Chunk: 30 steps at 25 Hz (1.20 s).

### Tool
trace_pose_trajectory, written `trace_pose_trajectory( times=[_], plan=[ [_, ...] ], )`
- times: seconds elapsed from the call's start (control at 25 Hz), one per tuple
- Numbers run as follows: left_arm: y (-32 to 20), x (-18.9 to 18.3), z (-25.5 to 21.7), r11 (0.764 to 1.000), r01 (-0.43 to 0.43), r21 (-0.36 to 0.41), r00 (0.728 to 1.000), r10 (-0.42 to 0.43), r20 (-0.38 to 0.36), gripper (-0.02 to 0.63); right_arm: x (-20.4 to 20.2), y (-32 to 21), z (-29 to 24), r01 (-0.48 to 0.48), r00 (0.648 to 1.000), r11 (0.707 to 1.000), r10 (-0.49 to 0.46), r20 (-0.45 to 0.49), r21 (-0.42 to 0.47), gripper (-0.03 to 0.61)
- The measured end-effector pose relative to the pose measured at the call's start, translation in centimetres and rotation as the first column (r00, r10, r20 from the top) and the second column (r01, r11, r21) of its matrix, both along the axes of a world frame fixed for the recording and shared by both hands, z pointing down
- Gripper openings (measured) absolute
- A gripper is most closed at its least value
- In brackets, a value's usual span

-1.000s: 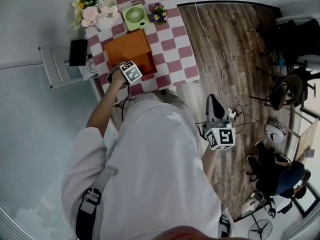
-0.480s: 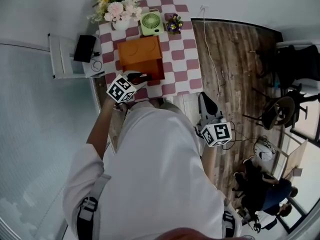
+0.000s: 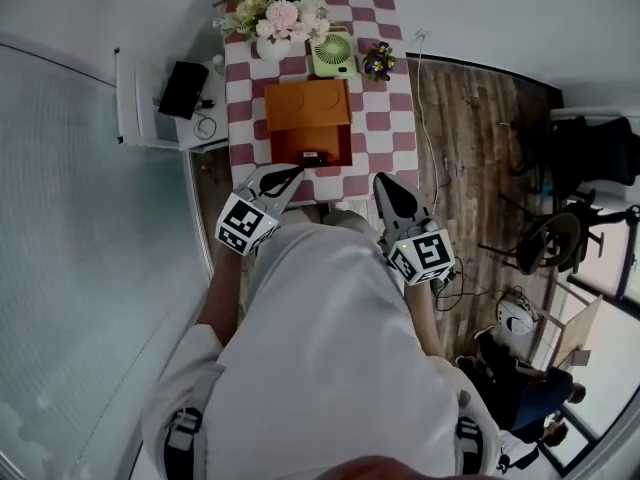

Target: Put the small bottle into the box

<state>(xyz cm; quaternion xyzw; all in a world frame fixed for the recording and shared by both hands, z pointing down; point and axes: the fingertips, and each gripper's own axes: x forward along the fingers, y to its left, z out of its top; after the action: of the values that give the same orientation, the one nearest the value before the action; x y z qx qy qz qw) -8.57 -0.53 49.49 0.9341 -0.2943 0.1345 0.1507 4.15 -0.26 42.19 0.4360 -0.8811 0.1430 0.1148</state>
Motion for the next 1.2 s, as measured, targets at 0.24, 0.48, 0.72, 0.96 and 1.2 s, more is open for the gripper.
trace_pose_trajectory(
  times=[0.24,0.48,0.72,0.96,1.2],
  plan=[
    [-0.1,-2.5,-4.6,0.991,-0.013,0.135,0.998,0.022,-0.061,0.000,-5.6,-0.6,-3.4,0.056,0.998,0.993,-0.059,0.018,0.105,0.003],
    [0.1,-4.6,-9.9,0.963,0.130,0.236,0.980,-0.089,-0.176,0.000,-8.4,-2.1,-6.6,0.039,0.994,0.979,-0.059,0.096,0.198,0.003],
    [0.5,-6.0,-13.4,0.917,0.258,0.303,0.959,-0.206,-0.193,0.000,-10.0,-2.8,-8.5,0.089,0.992,0.947,-0.111,0.054,0.308,0.003],
    [0.6,-6.3,-14.5,0.912,0.289,0.293,0.954,-0.247,-0.170,0.000,-9.7,-3.4,-8.7,0.091,0.993,0.938,-0.109,0.035,0.334,0.002],
    [-0.2,-5.0,-14.3,0.912,0.271,0.308,0.961,-0.238,-0.140,0.001,-7.7,-3.2,-8.5,0.096,0.994,0.933,-0.111,0.022,0.347,0.002]
  ],
)
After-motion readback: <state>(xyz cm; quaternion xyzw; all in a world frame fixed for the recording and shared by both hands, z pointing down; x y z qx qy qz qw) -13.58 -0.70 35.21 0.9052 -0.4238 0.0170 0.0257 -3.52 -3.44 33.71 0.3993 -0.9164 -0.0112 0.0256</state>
